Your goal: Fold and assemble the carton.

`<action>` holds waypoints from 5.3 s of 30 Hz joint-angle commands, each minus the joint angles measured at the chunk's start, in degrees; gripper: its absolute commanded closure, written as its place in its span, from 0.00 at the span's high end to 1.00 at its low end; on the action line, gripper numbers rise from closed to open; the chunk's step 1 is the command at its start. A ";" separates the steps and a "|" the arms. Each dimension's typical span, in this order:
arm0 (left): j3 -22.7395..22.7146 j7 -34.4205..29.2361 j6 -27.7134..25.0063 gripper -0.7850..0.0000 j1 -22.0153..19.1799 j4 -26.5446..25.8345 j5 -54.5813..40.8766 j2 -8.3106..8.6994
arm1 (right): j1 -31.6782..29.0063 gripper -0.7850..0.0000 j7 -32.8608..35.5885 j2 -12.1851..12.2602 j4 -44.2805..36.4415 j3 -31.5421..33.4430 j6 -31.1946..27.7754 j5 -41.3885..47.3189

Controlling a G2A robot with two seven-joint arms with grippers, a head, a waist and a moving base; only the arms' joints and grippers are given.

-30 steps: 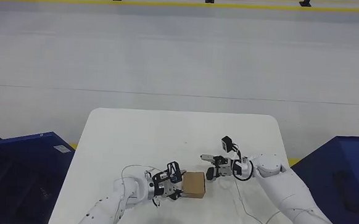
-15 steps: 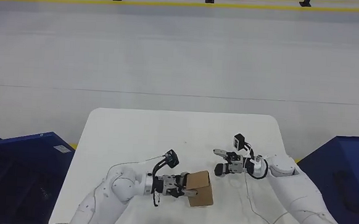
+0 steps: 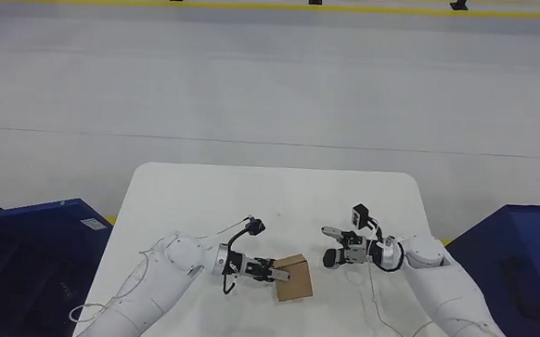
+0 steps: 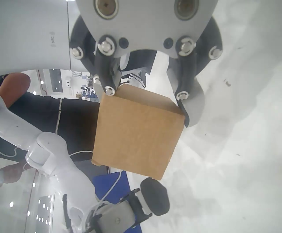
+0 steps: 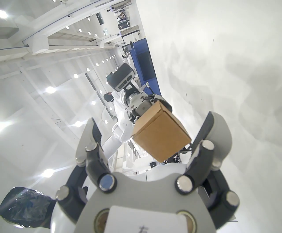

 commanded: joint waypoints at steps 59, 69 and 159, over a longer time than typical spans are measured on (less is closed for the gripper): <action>-3.54 40.75 8.08 0.00 15.88 -32.18 65.90 4.25 | 0.13 1.00 0.98 -0.98 -0.64 -0.51 -1.19 0.09; -3.28 38.75 8.13 0.00 15.84 -31.08 65.33 4.17 | 0.13 1.00 0.98 -0.98 -0.64 -0.51 -1.19 0.09; -5.23 43.15 9.59 0.00 18.82 -34.62 66.36 4.45 | 0.13 1.00 0.98 -0.98 -0.64 -0.51 -1.19 0.09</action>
